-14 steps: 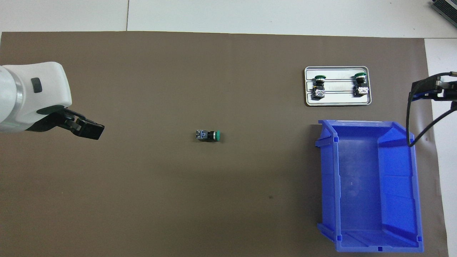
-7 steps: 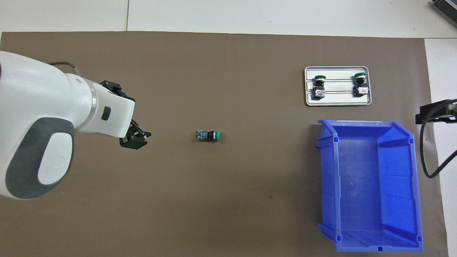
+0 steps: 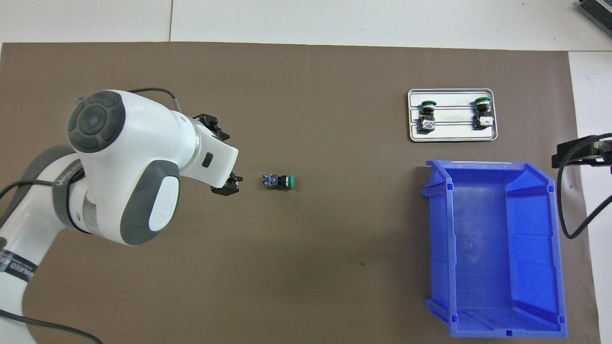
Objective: Place and press button with both arms
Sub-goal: 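Move the left gripper toward the button lying on the table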
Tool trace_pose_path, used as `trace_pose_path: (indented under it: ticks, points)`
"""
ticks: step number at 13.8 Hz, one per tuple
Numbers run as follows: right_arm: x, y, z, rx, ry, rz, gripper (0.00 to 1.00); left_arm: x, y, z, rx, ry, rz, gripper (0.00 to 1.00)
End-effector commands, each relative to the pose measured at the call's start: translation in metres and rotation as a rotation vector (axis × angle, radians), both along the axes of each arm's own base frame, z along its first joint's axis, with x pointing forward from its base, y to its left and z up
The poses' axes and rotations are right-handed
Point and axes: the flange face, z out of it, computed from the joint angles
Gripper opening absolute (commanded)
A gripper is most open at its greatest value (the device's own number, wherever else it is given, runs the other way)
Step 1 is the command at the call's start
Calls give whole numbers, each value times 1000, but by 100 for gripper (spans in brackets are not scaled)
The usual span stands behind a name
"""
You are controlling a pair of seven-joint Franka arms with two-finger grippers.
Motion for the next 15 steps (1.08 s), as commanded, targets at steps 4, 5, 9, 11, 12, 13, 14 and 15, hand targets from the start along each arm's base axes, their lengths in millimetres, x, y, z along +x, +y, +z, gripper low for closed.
trace_pose_path:
  ticks: [4, 5, 9, 11, 12, 13, 14, 15]
  points:
    - [-4, 1, 2, 20, -14, 16, 100, -30, -53, -80, -14, -51, -63, 100]
    - [-4, 2, 2, 23, -14, 18, 100, -30, -61, -96, -9, -47, -72, 100]
    - [-4, 5, 2, 25, -12, 25, 100, -22, -88, -136, -16, -51, -53, 100]
    - [-4, 2, 2, 24, -17, 22, 100, -22, -95, -142, -16, -44, -53, 100]
    - [-3, 4, 3, 24, -23, 30, 100, -28, -103, -149, -14, -33, -48, 100]
    - [-3, 10, 3, 24, -21, 41, 100, -29, -107, -154, -18, -40, -45, 100]
    - [-3, 12, 3, 25, -23, 44, 100, -29, -108, -155, -20, -39, -42, 100]
    - [-3, 13, 3, 25, -23, 44, 100, -34, -113, -161, -18, -32, -45, 100]
